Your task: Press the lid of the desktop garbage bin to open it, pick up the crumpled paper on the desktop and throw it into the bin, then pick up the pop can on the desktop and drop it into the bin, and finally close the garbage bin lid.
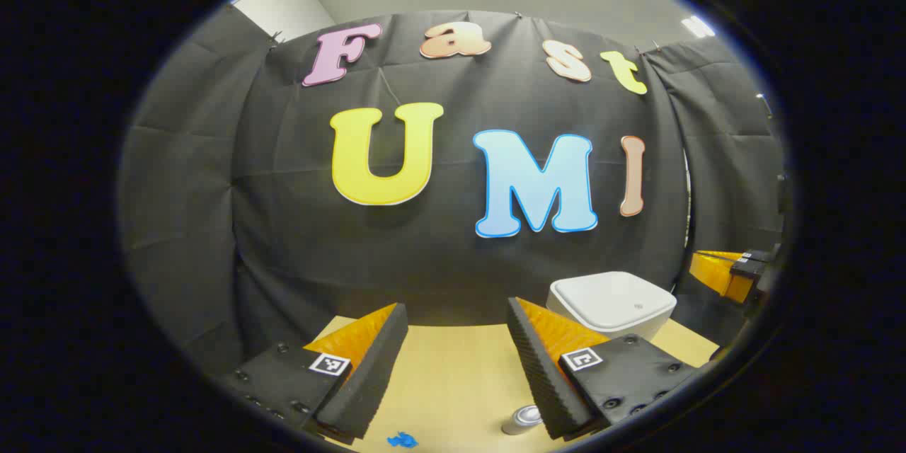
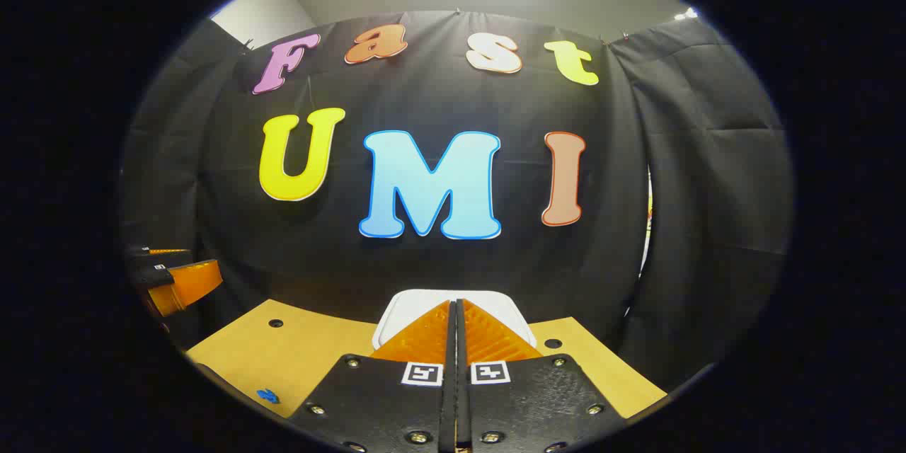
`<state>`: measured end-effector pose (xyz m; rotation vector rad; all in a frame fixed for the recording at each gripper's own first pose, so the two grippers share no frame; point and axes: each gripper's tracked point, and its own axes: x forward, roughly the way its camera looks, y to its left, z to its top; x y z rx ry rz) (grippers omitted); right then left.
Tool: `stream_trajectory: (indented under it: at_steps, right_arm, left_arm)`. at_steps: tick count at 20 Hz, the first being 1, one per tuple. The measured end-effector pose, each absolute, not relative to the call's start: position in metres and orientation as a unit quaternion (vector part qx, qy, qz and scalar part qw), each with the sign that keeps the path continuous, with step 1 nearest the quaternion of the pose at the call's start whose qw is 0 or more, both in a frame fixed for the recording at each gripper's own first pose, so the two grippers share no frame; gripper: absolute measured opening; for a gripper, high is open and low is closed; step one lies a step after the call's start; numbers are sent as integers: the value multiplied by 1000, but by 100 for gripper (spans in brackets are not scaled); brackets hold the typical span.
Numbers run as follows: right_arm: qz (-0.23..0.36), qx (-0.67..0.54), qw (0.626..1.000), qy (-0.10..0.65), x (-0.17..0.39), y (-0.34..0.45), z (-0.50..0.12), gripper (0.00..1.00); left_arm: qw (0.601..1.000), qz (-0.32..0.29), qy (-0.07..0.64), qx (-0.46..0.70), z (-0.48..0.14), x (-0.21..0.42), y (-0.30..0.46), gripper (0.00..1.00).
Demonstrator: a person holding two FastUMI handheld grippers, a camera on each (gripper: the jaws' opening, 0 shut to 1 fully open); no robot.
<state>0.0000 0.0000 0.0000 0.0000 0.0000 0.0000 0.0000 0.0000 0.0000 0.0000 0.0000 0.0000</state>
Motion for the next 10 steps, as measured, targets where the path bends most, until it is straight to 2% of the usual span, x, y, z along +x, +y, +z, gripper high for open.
stream_trajectory:
  at_steps: [10]
  right_arm:
    - [31, 12, 999, 14, 7, 7, -5, 0]
  left_arm:
    - [1000, 9, -7, 9, 10, 0, -2, 93]
